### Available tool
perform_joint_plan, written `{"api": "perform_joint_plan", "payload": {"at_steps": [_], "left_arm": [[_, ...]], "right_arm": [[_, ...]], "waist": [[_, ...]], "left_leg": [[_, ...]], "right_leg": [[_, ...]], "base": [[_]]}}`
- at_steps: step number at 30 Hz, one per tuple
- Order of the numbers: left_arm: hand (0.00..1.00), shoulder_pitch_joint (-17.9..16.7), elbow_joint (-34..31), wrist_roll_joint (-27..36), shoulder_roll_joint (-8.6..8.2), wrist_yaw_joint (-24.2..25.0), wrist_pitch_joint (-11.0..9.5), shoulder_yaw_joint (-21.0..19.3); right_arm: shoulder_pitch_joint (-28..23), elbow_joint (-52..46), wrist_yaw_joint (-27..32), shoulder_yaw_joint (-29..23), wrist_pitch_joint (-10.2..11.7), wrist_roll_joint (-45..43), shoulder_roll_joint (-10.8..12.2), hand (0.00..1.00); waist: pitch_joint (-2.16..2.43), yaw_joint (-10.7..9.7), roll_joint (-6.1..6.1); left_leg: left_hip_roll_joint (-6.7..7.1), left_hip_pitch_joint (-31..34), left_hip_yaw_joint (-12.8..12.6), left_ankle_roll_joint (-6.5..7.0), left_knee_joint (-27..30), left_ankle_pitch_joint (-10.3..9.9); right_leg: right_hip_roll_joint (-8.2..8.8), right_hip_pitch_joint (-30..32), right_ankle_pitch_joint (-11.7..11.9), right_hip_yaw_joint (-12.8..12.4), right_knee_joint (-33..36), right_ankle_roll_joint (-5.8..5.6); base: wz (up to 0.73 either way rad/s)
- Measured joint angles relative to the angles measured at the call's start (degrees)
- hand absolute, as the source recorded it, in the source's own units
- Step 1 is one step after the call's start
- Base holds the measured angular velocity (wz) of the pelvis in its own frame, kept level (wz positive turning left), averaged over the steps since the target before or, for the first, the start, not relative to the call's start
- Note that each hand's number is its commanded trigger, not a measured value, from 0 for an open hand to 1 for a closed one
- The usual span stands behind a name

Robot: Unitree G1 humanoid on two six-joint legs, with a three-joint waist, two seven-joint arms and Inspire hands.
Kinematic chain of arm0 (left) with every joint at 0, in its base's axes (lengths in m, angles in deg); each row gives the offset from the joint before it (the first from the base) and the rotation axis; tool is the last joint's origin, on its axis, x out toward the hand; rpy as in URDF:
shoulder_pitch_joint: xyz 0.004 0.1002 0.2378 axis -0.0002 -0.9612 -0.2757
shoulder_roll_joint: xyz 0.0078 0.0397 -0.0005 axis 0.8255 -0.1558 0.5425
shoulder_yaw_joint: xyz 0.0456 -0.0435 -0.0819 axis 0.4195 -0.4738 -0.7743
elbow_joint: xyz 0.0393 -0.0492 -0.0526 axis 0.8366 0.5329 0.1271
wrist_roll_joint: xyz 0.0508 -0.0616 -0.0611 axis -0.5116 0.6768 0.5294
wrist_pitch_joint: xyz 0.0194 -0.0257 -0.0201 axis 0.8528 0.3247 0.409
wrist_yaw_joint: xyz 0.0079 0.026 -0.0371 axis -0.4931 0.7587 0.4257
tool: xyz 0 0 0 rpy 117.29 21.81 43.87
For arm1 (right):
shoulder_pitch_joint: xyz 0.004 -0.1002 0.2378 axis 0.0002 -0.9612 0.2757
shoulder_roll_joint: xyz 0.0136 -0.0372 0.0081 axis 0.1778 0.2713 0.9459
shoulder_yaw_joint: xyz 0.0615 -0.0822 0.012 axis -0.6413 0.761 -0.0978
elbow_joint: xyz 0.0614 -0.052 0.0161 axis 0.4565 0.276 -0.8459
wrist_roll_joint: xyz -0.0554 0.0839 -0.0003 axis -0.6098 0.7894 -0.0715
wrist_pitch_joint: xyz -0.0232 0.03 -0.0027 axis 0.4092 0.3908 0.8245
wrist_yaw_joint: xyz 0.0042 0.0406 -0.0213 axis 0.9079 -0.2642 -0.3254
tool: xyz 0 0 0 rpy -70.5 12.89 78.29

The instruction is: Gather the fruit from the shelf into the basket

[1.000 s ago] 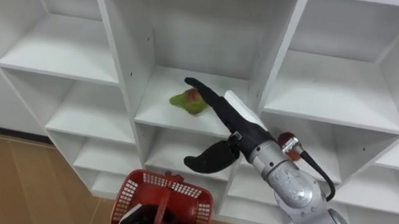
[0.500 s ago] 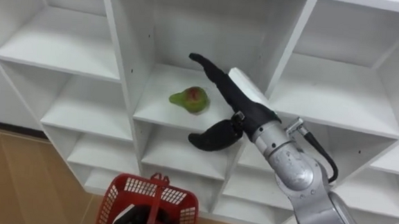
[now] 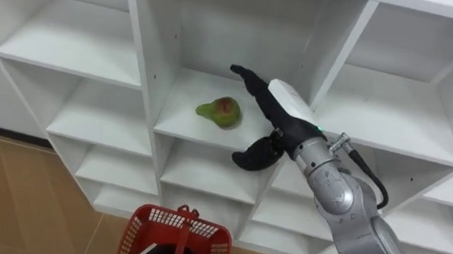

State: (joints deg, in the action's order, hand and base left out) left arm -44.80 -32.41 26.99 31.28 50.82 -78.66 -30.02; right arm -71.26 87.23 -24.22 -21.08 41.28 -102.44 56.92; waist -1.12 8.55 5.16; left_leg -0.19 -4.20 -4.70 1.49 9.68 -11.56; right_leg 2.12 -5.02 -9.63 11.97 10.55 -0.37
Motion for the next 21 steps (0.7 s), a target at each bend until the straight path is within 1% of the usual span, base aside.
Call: {"api": "perform_joint_plan", "payload": {"at_steps": [2, 5, 9, 11, 13, 16, 21], "left_arm": [[1.0, 0.0, 0.0, 0.3, -0.02, 0.0, 0.0, 0.0], [1.0, 0.2, 0.0, 0.5, -0.13, 0.0, -0.1, 0.0], [1.0, 0.2, -0.3, 0.4, -0.05, 0.1, -0.1, 0.0], [1.0, 0.2, -0.4, 0.4, 0.15, 0.3, -0.1, 0.0], [1.0, 0.3, -0.5, 0.4, 0.25, 0.9, -0.1, 0.0], [1.0, 0.3, -0.5, 0.3, 0.54, 1.2, -0.1, 0.0], [1.0, 0.4, -0.7, 0.4, 0.54, 1.2, -0.1, 0.1]], "right_arm": [[0.4, 1.9, 0.4, 0.1, 0.0, -1.5, 0.2, 0.0], [0.6, 4.0, 0.9, 0.1, -0.1, -2.5, 0.2, 0.0], [1.2, 6.3, 1.7, 0.1, -0.9, -3.1, 0.5, 0.0], [2.0, 8.0, 2.0, 0.1, -1.2, -3.4, 0.6, 0.0], [2.8, 9.6, 2.7, 0.1, -1.8, -3.6, 0.7, 0.0], [3.3, 11.2, 4.4, 0.1, -2.0, -3.5, 1.1, 0.0], [5.1, 12.6, 7.1, 0.0, -2.4, -3.2, 1.1, 0.0]], "waist": [[0.03, 0.4, 0.22], [0.0, 1.1, 0.25], [0.0, 1.4, 0.54], [-0.08, 1.4, 0.78], [0.01, 1.6, 1.0], [0.22, 2.0, 1.34], [0.24, 2.4, 1.37]], "left_leg": [[-0.02, -0.1, 0.1, -0.01, 0.0, 0.0], [-0.09, -0.1, 0.3, 0.1, 0.0, 0.1], [0.21, 0.5, 0.4, 0.35, 0.1, 0.2], [0.4, 0.8, 0.7, 0.48, 0.0, 0.3], [0.59, 1.0, 1.0, 0.59, 0.0, 0.4], [0.76, 1.2, 1.6, 0.61, 0.1, 0.5], [0.9, 1.5, 2.1, 0.63, 0.1, 0.5]], "right_leg": [[0.04, -0.1, 0.0, 0.6, 0.0, 0.0], [0.32, -0.1, 0.0, 0.8, -0.1, -0.07], [0.72, 0.1, -0.2, 1.2, -0.1, -0.28], [0.88, 0.2, -0.2, 1.7, -0.1, -0.38], [1.07, 0.3, -0.3, 2.3, -0.1, -0.42], [1.09, 0.3, -0.3, 2.5, 0.0, -0.42], [1.14, 0.4, -0.3, 3.2, -0.1, -0.42]], "base": [[0.05], [0.01], [0.03], [0.07], [0.09], [0.07], [0.07]]}}
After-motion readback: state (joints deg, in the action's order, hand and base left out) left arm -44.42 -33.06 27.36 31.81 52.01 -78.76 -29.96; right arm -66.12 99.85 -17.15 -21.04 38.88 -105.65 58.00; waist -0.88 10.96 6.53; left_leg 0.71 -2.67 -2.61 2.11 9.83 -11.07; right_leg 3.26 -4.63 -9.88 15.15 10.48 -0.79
